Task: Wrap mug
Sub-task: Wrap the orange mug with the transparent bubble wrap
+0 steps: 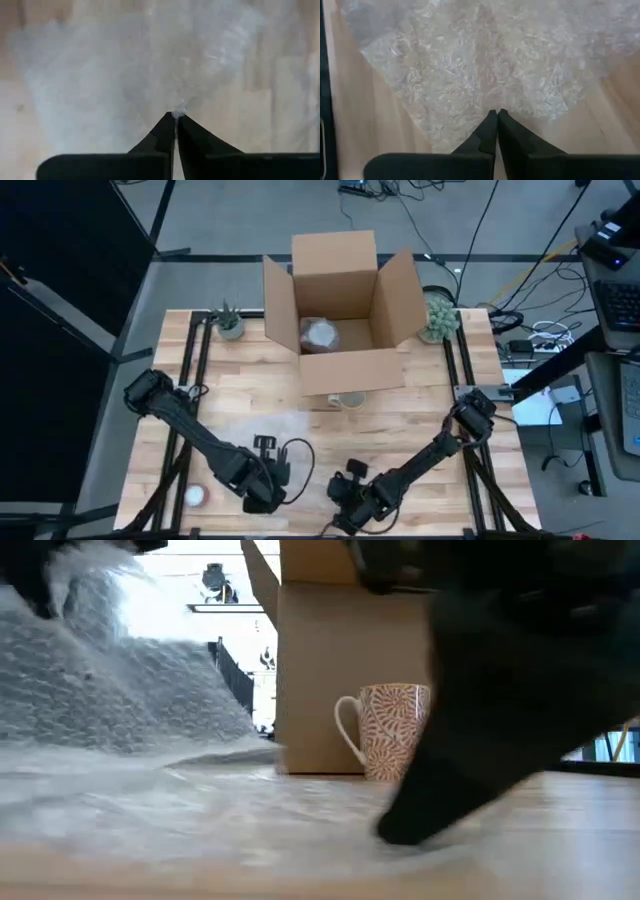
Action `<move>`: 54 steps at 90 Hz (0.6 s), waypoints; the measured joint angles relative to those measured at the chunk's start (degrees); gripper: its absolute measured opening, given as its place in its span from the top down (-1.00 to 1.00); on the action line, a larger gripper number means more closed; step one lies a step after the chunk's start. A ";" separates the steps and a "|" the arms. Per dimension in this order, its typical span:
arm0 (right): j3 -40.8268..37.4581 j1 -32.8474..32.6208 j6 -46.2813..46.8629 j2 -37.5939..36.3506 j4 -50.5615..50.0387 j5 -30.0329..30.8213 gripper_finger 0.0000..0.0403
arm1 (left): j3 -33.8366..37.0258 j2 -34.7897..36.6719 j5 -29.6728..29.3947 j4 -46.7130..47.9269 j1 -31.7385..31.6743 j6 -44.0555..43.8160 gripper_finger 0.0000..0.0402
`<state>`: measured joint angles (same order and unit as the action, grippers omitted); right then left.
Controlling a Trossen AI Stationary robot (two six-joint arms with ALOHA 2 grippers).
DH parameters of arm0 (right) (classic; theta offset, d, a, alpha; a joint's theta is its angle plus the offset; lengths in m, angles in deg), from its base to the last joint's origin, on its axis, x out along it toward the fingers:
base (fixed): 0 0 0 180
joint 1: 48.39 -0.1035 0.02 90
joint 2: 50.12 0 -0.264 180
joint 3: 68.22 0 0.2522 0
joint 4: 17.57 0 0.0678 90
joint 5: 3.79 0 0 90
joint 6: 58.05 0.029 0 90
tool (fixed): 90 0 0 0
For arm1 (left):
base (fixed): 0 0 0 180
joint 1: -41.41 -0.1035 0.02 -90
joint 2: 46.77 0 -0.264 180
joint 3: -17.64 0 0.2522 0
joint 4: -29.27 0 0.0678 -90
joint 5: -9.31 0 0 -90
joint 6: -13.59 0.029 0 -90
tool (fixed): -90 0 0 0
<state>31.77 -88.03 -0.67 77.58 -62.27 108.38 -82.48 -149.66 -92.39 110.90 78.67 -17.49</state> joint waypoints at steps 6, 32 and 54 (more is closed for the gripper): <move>-0.02 -0.78 3.12 -0.85 -4.54 -0.79 1.00 | -1.17 0.00 -1.05 5.05 0.00 -0.10 1.00; -0.66 -2.95 13.10 -5.64 -26.20 -5.46 1.00 | -3.87 0.00 -4.29 16.52 -0.55 -1.61 1.00; -0.82 -3.91 15.05 -8.42 -36.24 -13.62 1.00 | -3.85 0.00 -3.74 16.60 -0.46 -1.53 1.00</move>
<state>30.95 -91.94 14.39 69.16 -98.51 94.77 -86.34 -149.66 -96.14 127.50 78.21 -19.02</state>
